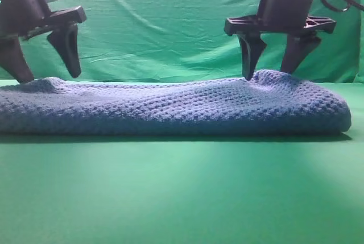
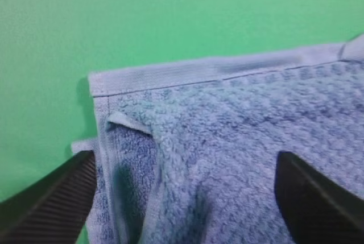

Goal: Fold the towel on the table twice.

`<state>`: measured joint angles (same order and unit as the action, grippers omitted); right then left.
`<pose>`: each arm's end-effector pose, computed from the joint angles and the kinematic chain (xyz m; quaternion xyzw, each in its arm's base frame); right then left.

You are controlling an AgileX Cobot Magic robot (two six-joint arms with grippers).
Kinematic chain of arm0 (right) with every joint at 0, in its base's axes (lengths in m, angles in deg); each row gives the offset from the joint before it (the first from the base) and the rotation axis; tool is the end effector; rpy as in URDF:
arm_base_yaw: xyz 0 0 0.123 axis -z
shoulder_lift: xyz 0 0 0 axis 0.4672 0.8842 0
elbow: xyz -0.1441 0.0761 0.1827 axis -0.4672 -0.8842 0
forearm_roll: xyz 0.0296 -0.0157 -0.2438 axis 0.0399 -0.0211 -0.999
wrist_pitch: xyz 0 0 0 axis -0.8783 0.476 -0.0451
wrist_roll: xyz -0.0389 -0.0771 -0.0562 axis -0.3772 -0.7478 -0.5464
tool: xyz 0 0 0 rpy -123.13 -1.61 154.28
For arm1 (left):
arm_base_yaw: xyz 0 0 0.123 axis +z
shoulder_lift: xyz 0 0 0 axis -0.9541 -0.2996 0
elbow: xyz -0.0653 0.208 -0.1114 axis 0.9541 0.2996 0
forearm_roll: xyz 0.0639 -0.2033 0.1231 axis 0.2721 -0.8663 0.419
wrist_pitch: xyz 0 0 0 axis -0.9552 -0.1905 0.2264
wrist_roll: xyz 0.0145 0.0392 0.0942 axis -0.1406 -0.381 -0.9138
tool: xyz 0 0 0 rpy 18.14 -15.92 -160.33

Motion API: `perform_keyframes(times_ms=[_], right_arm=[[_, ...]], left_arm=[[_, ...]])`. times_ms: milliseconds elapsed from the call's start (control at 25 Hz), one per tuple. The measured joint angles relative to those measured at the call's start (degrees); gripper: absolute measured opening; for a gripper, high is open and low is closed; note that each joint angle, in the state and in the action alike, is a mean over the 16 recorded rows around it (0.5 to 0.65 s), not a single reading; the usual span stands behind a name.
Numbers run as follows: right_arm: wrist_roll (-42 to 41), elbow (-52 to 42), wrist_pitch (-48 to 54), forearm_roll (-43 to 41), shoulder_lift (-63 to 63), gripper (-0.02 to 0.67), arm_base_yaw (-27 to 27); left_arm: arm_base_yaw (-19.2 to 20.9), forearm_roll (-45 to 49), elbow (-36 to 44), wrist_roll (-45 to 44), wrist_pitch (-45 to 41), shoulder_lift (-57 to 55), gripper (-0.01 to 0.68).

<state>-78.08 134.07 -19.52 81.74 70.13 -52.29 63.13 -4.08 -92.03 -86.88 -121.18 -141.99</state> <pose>0.3681 0.1580 0.1718 -0.1878 0.9481 0.0173 0.2562 0.3764 -0.0822 0.1733 0.0229 0.9620 -0.1326 0.2377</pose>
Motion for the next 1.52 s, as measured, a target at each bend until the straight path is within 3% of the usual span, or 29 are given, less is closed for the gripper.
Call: perform_keyframes(times_ms=[120,240,560,720,880,1120,1520], right_arm=[[0.0,0.0,1.8,-0.1,-4.0,0.486,0.0],[0.0,0.0,4.3,-0.1,-9.4,0.472,0.0],[0.0,0.0,12.5,0.2,-26.9,0.185,0.0],[0.0,-0.3,17.1,1.2,-35.5,0.061,0.0],[-0.1,-1.9,20.8,2.5,-43.7,0.007,0.0],[-1.4,-8.7,22.3,4.5,-55.7,0.000,0.0],[-5.1,-28.3,12.6,5.5,-76.1,0.000,0.0]], left_arm=[[0.0,0.1,-3.3,-0.3,-4.3,2.0,0.450],[0.1,0.0,-6.9,-0.5,-9.1,4.7,0.406],[0.2,-2.1,-14.1,-2.1,-18.9,15.6,0.110],[0.2,-4.0,-13.9,-3.7,-20.9,23.2,0.021],[0.2,-5.8,-9.7,-5.4,-20.6,32.7,0.000],[0.3,-7.4,2.1,-8.2,-17.4,49.4,0.000],[0.3,-7.7,26.9,-11.3,-8.4,78.3,0.000]])
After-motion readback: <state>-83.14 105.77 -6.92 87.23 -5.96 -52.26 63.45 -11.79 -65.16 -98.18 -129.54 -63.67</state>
